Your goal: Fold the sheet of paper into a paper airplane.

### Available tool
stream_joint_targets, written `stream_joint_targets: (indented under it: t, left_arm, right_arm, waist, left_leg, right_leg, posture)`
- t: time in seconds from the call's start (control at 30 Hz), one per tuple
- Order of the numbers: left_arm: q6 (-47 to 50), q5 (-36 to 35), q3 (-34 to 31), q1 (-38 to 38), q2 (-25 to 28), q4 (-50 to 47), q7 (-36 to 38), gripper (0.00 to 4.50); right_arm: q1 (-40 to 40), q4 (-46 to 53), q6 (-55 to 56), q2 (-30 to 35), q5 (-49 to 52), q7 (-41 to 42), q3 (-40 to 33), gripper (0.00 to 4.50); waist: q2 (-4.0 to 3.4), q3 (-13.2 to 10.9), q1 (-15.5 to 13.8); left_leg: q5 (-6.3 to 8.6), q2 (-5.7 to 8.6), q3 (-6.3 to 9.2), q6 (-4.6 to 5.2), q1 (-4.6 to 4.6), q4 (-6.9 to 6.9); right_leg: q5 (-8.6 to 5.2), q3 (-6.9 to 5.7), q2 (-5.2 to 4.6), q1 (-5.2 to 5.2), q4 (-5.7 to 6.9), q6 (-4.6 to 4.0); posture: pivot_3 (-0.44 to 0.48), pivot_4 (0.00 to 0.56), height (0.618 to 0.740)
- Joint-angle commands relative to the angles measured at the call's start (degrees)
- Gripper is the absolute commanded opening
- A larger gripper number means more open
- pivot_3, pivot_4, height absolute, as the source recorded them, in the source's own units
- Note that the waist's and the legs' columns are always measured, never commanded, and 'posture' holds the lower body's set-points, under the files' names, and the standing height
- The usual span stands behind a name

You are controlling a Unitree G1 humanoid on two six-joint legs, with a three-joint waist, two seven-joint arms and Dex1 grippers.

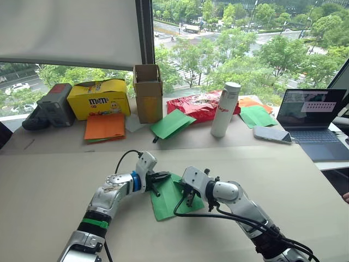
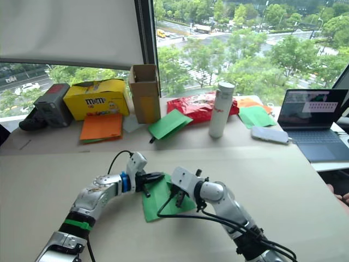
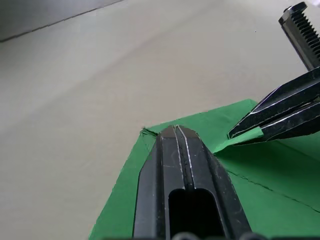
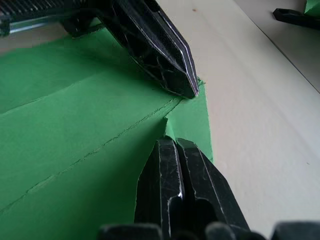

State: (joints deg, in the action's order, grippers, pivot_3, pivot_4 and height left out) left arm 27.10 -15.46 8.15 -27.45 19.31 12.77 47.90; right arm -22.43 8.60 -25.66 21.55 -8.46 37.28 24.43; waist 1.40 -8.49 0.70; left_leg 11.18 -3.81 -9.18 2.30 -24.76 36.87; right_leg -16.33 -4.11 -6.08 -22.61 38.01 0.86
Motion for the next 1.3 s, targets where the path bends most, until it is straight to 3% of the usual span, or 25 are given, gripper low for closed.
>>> stream_joint_targets:
  t: [0.03,0.3,0.43,0.57,0.6,0.73,0.77,1.0,1.13,1.3]
  left_arm:
    - [-2.3,1.0,0.7,-2.1,-2.1,0.6,-1.0,0.00]
    - [-3.8,6.2,4.5,-4.7,-3.4,6.6,-1.8,0.00]
    - [-2.7,6.8,5.9,-2.7,-3.8,5.7,-1.7,0.00]
    - [-1.7,6.9,6.5,-0.7,-3.4,4.2,-1.8,0.00]
    - [-1.9,7.2,6.5,-0.3,-3.1,4.2,-1.9,0.00]
    - [-2.4,7.6,6.0,0.6,-2.4,4.1,-2.0,0.00]
    - [-2.3,7.6,5.9,0.7,-2.3,4.0,-2.1,0.00]
    - [-0.9,6.5,4.0,0.6,-3.1,3.7,-2.8,0.00]
    - [-0.6,6.8,4.0,0.4,-3.1,3.6,-2.9,0.00]
    - [-0.7,7.3,4.2,0.1,-2.9,3.8,-2.9,0.00]
  right_arm:
    - [0.5,2.3,-1.4,-0.1,-0.8,-0.3,0.3,0.04]
    - [1.6,3.5,-5.9,-1.0,0.8,0.4,-0.9,0.04]
    - [2.1,6.5,-9.0,0.5,2.2,1.9,-2.1,1.16]
    - [4.4,11.2,-13.1,3.7,5.0,3.3,-6.4,2.72]
    - [5.6,12.9,-15.2,3.5,7.6,4.0,-8.8,2.92]
    - [7.3,14.8,-17.3,1.7,13.5,3.1,-15.2,2.92]
    - [6.9,14.3,-17.4,0.8,14.6,2.2,-16.4,2.33]
    - [2.7,5.8,-15.3,-6.4,13.7,-4.9,-14.5,0.02]
    - [3.1,0.1,-14.2,-10.8,13.8,-8.2,-13.8,0.02]
    - [6.3,-2.4,-12.9,-9.4,12.5,-9.5,-13.0,0.02]
  waist:
    - [0.00,0.0,-0.1]
    - [0.01,0.0,-0.1]
    - [0.01,0.0,-0.1]
    - [0.02,0.0,-0.2]
    - [0.03,0.0,-0.3]
    - [0.04,0.0,-0.2]
    - [0.04,0.0,0.0]
    - [0.03,0.0,0.1]
    - [0.03,0.1,0.1]
    - [0.08,0.3,0.0]
  left_leg:
    - [0.00,0.00,0.00,-0.01,0.00,0.00]
    - [0.00,0.01,0.00,0.00,0.01,0.01]
    - [0.01,0.02,0.02,0.02,0.03,0.03]
    - [0.05,0.01,0.05,0.08,0.05,0.03]
    - [0.05,0.01,0.06,0.08,0.06,0.03]
    - [0.21,-0.01,0.09,0.34,0.14,0.03]
    - [0.27,-0.01,0.10,0.44,0.16,0.02]
    - [0.28,-0.03,0.12,0.43,0.32,-0.03]
    - [0.24,-0.02,0.10,0.39,0.31,-0.03]
    - [0.25,-0.02,0.09,0.39,0.37,-0.03]
  right_leg:
    - [0.00,0.00,0.00,0.00,0.00,0.00]
    - [0.00,-0.01,0.01,0.01,0.00,0.00]
    - [0.00,-0.02,-0.01,0.10,-0.02,0.00]
    - [0.00,-0.03,-0.03,0.14,-0.04,0.00]
    - [0.00,-0.04,-0.03,0.15,-0.04,0.01]
    - [0.00,-0.04,-0.03,0.24,-0.06,0.00]
    - [0.00,-0.04,-0.02,0.24,-0.04,-0.01]
    - [0.00,-0.02,0.02,0.32,-0.04,0.00]
    - [0.00,-0.02,0.01,0.33,-0.02,-0.01]
    - [0.00,-0.01,0.00,0.37,-0.03,0.00]
  posture:
    - [0.000,0.150,0.739]
    - [0.000,0.150,0.739]
    - [0.000,0.150,0.739]
    - [0.000,0.150,0.739]
    - [0.000,0.150,0.739]
    - [0.000,0.150,0.739]
    - [0.000,0.150,0.739]
    - [0.000,0.150,0.739]
    - [0.000,0.150,0.739]
    - [0.000,0.150,0.739]
